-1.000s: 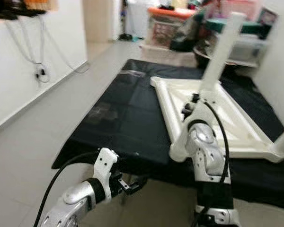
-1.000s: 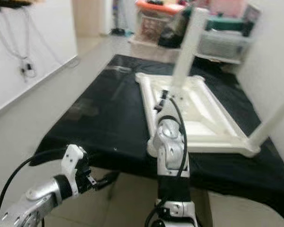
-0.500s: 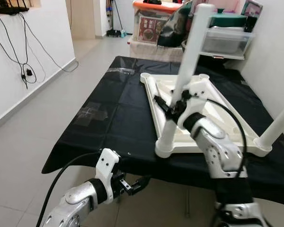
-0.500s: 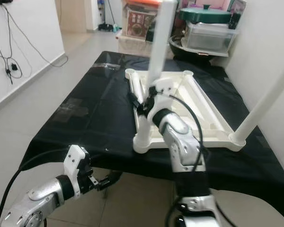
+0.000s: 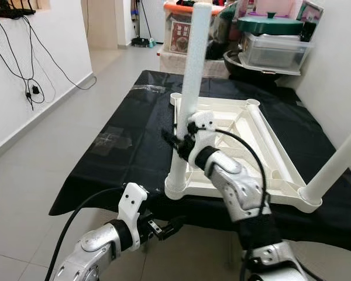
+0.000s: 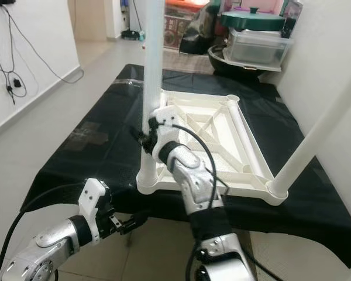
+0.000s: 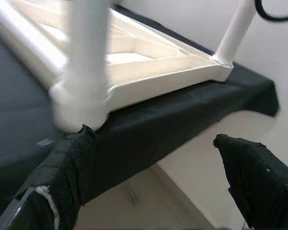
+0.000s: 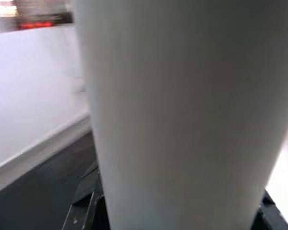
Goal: Building children table
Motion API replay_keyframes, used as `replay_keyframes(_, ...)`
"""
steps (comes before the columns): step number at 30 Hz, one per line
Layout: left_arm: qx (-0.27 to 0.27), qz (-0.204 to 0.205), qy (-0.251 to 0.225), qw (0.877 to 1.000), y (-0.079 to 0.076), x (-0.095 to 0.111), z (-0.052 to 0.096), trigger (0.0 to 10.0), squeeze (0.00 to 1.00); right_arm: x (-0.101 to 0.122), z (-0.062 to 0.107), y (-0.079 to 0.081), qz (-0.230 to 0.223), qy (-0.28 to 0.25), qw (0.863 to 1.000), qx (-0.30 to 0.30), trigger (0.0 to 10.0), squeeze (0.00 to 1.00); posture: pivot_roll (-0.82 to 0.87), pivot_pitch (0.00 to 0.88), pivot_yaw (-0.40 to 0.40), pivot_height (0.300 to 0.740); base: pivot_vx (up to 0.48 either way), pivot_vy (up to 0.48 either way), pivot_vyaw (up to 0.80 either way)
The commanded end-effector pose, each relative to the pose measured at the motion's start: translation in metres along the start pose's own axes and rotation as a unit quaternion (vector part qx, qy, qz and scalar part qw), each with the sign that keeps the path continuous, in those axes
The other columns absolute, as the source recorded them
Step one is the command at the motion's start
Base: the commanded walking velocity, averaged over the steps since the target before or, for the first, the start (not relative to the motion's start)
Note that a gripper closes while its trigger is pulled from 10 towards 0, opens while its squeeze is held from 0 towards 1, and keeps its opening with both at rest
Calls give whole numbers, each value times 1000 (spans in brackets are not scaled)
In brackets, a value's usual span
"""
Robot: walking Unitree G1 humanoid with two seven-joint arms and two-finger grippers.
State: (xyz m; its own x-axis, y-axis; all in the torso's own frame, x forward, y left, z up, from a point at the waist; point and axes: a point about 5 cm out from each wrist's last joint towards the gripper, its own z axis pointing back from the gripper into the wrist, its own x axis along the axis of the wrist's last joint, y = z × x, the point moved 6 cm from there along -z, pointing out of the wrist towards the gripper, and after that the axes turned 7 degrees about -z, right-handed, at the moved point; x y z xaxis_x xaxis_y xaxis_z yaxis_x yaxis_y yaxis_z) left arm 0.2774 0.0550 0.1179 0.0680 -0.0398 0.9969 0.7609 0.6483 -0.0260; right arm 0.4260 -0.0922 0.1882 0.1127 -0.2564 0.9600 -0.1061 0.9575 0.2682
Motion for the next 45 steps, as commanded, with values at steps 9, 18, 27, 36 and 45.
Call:
replay_keyframes(9, -1, 0, 5, 1000, 1, -3, 1, 10000, 0, -57, 38, -78, 6, 84, 972, -220, 2157, 0, 93, 0, -109, 740, 0, 0, 0)
replay_keyframes(18, -3, -2, 3, 1000, 1, -2, -3, 10000, 0, -18, 31, 34, 10, 33, 989, 146, 10000, 0, 98, 0, -113, 740, 0, 0, 0)
replay_keyframes(27, 0, -5, 1, 1000, 4, -2, -4, 10000, 0, 10, 46, 58, 73, -10, 949, 308, 10000, 0, 103, 0, -119, 740, 0, 0, 0)
replay_keyframes(36, 0, 6, 1, 1000, -2, -3, -1, 10000, 0, -20, 0, -39, -15, 47, 998, -42, 0, 0, 118, 0, -123, 740, 0, 0, 0)
replay_keyframes(45, -2, -5, 4, 1000, 2, -2, 0, 10000, 0, -43, 45, -109, -6, 31, 954, -299, 0, 0, 122, 0, -116, 740, 0, 0, 0)
